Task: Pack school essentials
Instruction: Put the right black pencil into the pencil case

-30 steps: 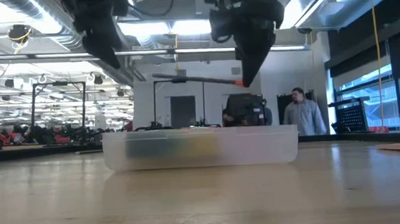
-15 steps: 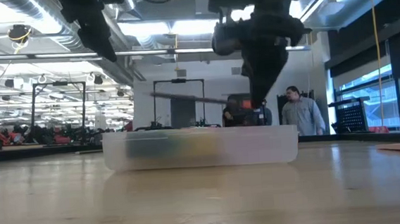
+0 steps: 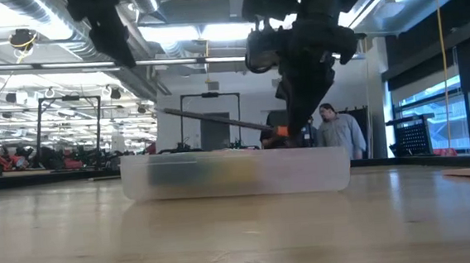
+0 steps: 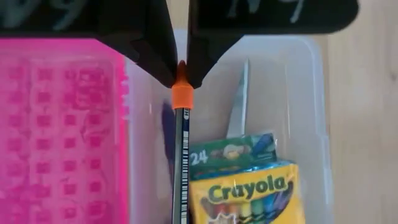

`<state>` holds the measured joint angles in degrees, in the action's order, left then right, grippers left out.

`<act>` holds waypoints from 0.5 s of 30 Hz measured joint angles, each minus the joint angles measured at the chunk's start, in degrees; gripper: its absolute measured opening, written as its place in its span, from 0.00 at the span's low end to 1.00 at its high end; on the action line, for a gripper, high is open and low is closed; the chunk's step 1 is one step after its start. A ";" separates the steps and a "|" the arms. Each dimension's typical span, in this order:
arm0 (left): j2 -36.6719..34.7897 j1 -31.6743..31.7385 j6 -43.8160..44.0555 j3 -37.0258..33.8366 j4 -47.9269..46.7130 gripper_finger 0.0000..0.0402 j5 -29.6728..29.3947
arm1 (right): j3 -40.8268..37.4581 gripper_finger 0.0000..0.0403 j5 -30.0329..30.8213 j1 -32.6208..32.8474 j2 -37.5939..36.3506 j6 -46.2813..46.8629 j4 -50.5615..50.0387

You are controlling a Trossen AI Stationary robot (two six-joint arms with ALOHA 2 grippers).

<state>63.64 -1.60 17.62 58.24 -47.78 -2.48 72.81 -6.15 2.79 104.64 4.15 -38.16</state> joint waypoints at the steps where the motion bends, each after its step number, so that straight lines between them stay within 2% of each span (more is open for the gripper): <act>1: 0.00 -0.36 -0.04 0.00 0.08 0.99 0.01 | 0.00 0.07 0.06 0.23 0.32 -0.25 -0.11; 15: -0.01 -2.46 0.28 0.00 1.51 0.99 -0.45 | -0.02 0.07 0.04 0.48 3.72 -1.42 -0.17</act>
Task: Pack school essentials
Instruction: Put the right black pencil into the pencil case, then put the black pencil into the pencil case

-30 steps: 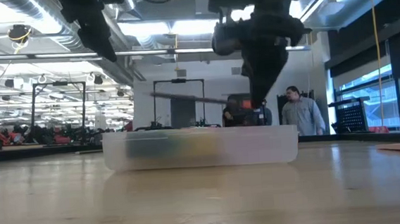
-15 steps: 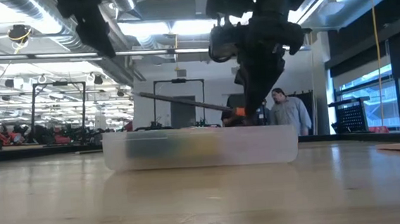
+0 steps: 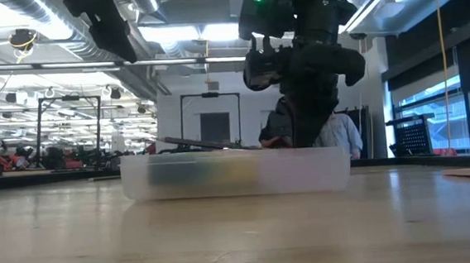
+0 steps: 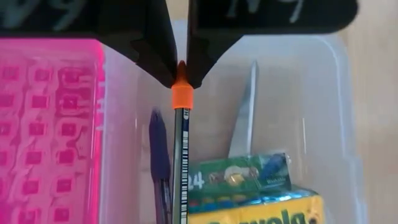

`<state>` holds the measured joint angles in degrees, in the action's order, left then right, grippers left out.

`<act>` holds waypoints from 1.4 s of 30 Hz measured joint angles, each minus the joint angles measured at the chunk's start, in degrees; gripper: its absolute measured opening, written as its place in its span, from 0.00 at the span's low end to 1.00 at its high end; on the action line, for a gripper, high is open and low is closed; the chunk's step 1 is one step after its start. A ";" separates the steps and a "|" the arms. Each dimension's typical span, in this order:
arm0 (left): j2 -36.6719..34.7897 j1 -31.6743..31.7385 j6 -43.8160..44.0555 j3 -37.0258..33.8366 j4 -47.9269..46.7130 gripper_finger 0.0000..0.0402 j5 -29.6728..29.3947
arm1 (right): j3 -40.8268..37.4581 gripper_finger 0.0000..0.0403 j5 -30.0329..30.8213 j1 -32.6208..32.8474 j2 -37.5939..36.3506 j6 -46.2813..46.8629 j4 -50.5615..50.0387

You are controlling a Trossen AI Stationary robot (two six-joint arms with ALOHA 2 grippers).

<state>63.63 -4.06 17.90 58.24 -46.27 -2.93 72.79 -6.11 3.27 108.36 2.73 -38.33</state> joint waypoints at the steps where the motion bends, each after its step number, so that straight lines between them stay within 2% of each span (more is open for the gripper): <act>1: -0.01 -0.07 -0.01 0.00 0.16 0.99 -0.18 | 0.00 0.07 0.00 0.00 0.00 0.01 0.19; 26: 0.01 -0.14 -0.05 0.02 0.53 0.99 -0.89 | 0.00 0.08 0.52 -0.04 1.99 1.52 1.02; 37: 0.01 -0.14 -0.06 0.02 0.51 0.99 -0.87 | 0.00 0.27 0.51 -0.04 1.99 1.63 1.01; 42: 0.01 -0.14 0.67 0.02 0.49 0.99 -1.11 | 0.00 0.29 0.50 -0.03 1.89 1.51 0.92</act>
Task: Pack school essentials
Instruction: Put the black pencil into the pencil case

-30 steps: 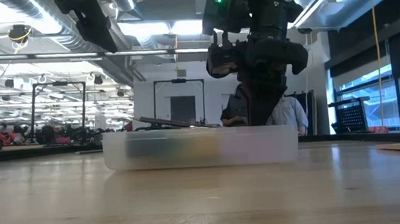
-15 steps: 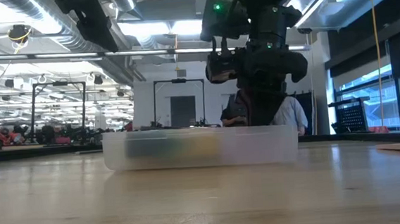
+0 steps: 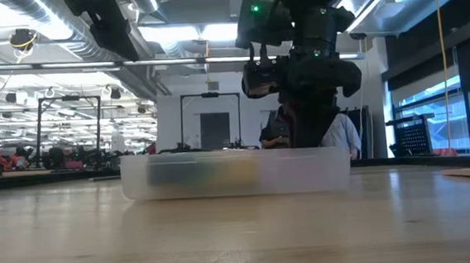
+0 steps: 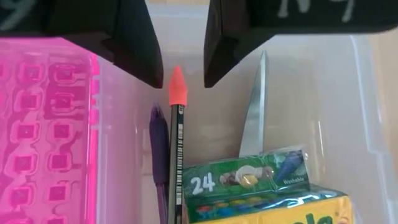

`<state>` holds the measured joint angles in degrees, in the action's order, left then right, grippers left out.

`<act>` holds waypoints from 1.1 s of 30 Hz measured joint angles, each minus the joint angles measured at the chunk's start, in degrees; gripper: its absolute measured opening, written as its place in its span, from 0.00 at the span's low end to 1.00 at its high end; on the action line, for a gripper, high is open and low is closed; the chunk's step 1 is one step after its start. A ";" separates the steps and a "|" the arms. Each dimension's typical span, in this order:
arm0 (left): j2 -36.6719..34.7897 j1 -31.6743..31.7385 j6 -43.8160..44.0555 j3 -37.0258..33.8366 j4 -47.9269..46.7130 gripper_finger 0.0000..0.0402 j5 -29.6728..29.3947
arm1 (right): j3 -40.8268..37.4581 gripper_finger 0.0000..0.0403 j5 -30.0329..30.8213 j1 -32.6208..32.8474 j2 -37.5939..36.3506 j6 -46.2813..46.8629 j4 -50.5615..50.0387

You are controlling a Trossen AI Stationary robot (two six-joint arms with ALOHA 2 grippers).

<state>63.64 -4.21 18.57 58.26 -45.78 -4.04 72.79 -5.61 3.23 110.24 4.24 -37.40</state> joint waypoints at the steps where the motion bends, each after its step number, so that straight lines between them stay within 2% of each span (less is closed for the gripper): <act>1: 0.00 0.00 0.40 0.00 0.00 0.99 -0.89 | 0.00 0.29 0.00 0.01 -0.11 0.03 -0.01; 8: 0.00 1.86 2.44 0.00 -0.31 0.99 -13.08 | 2.80 0.29 -0.01 -0.13 -1.12 0.06 -3.96; 17: -0.02 15.61 7.83 0.02 -1.82 0.99 -11.94 | 12.12 0.29 0.00 -3.85 -1.47 -0.06 -10.45; 22: -0.02 22.38 5.55 0.02 -2.25 0.99 -9.24 | 18.58 0.29 0.01 -7.68 -1.47 -0.01 -17.37; 29: 0.09 24.72 5.26 0.02 -2.23 0.99 -9.24 | 28.54 0.29 0.04 -13.06 -1.49 -0.31 -22.90; 33: 0.91 24.68 5.33 0.02 -2.48 0.99 -14.29 | 33.13 0.29 0.04 -15.53 -1.49 -0.58 -22.91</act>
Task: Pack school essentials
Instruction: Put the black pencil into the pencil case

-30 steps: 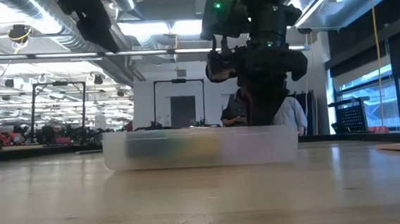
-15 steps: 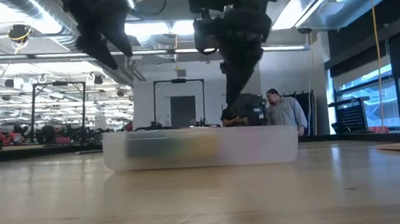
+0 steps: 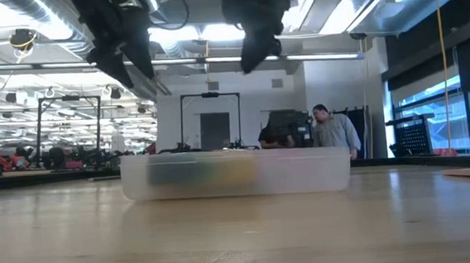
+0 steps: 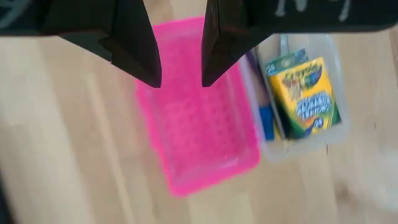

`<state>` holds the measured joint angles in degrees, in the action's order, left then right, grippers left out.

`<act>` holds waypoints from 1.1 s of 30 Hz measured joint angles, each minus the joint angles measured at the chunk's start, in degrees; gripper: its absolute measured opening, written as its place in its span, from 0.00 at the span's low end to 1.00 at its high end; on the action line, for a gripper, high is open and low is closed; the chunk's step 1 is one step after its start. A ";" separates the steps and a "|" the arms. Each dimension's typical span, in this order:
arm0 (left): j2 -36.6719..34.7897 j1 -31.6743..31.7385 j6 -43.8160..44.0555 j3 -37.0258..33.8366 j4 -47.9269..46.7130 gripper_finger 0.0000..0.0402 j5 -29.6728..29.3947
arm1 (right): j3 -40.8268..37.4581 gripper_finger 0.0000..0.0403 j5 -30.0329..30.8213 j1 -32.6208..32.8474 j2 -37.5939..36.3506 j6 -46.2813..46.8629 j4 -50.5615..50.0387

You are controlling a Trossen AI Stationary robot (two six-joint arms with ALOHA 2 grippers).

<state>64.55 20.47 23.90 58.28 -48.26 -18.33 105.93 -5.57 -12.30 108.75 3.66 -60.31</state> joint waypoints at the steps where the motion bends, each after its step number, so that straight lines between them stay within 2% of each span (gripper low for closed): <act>1: 0.30 0.00 0.04 0.00 0.08 0.99 -1.12 | 0.87 0.29 0.01 -0.51 0.00 -0.71 0.00; 7: 3.37 0.57 2.60 0.02 0.25 0.96 -6.80 | 4.44 0.29 0.01 -3.13 0.00 -3.71 -0.04; 13: 8.96 5.53 0.49 0.02 1.94 0.85 -6.84 | 6.93 0.29 -0.04 -5.53 0.00 -5.66 -0.26; 15: 10.79 8.76 -0.46 0.02 3.16 0.81 -2.57 | 8.05 0.29 -0.04 -6.45 0.00 -5.68 -0.39; 19: 13.36 16.45 -1.00 0.02 6.19 0.76 11.23 | 10.77 0.29 -0.06 -8.20 0.00 -5.97 -1.03; 27: 18.10 25.48 -10.39 0.02 14.16 0.74 12.32 | 14.07 0.29 -0.06 -10.76 0.00 -8.94 -0.84; 31: 22.65 28.87 -12.44 0.02 16.63 0.74 16.55 | 14.32 0.29 -0.55 -11.86 0.00 -9.95 -0.90; 33: 25.08 30.15 -13.32 0.02 17.79 0.74 16.74 | 14.34 0.29 -1.13 -12.23 0.00 -10.16 -0.92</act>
<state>89.62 50.62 10.58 58.30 -30.47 -1.59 120.27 -6.70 -24.52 108.75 -6.50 -61.23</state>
